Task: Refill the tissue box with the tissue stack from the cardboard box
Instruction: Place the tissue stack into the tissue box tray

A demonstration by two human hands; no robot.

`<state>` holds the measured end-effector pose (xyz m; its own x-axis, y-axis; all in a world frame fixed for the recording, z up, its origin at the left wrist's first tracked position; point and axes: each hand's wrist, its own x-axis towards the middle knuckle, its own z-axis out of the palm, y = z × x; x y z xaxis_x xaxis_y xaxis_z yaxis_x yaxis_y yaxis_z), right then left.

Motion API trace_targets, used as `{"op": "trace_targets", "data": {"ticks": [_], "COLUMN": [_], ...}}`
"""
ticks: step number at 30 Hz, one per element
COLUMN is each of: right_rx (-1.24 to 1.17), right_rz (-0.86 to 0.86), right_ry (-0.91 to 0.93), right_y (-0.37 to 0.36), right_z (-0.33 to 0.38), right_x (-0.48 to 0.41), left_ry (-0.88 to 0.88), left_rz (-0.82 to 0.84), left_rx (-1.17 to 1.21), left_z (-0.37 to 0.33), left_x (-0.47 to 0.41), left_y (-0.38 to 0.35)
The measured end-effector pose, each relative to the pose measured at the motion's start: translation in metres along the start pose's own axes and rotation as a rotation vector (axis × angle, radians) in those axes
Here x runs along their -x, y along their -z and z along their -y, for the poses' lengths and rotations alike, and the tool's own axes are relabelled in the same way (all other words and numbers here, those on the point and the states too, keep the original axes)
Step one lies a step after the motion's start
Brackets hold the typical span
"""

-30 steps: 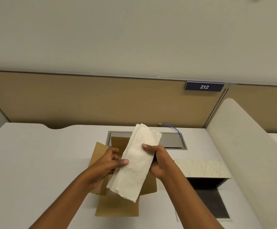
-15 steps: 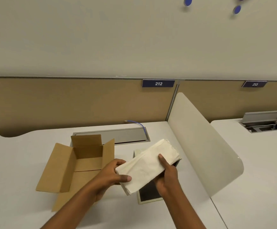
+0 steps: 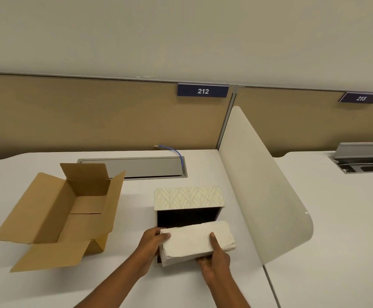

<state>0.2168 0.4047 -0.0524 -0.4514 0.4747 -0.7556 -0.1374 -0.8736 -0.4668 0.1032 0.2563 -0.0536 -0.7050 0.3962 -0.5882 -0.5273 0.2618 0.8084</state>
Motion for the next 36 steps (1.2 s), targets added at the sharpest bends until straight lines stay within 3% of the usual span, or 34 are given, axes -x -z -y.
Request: {"op": "trace_targets", "data": {"ticks": [11, 15, 19, 22, 25, 27, 28, 31, 36], "right_rx": [0.153, 0.354, 0.702, 1.094, 1.759, 2.024, 2.107, 2.331, 2.574], "right_rz": [0.029, 0.063, 0.045, -0.068, -0.062, 0.112, 0.241, 0.548, 0.697], "right_ry": [-0.072, -0.135, -0.158, 0.094, 0.690, 1.018, 1.087, 1.092, 1.159], "right_y": [-0.001, 0.009, 0.016, 0.022, 0.024, 0.020, 0.016, 0.002, -0.018], "right_z": [-0.003, 0.007, 0.028, 0.038, 0.044, 0.045, 0.045, 0.045, 0.053], "right_x": [-0.031, -0.037, -0.035, -0.035, -0.037, -0.041, -0.044, -0.061, -0.084], "left_ry": [-0.074, -0.103, -0.169, -0.300, -0.663, -0.984, -1.050, -0.902, -0.707], "left_rz": [-0.271, -0.291, -0.289, -0.401, -0.524, -0.399, -0.302, -0.139, 0.022], "left_rx": [-0.077, -0.194, -0.355, -0.547, -0.834, -1.121, -1.241, -1.511, -1.736], "left_z": [0.011, 0.017, 0.020, 0.025, 0.027, 0.029, 0.027, 0.015, 0.003], "left_x": [-0.047, -0.053, -0.053, -0.044, -0.029, -0.026, -0.026, -0.031, -0.052], "left_y": [-0.014, -0.012, -0.009, -0.010, -0.012, -0.015, -0.017, -0.027, -0.030]}}
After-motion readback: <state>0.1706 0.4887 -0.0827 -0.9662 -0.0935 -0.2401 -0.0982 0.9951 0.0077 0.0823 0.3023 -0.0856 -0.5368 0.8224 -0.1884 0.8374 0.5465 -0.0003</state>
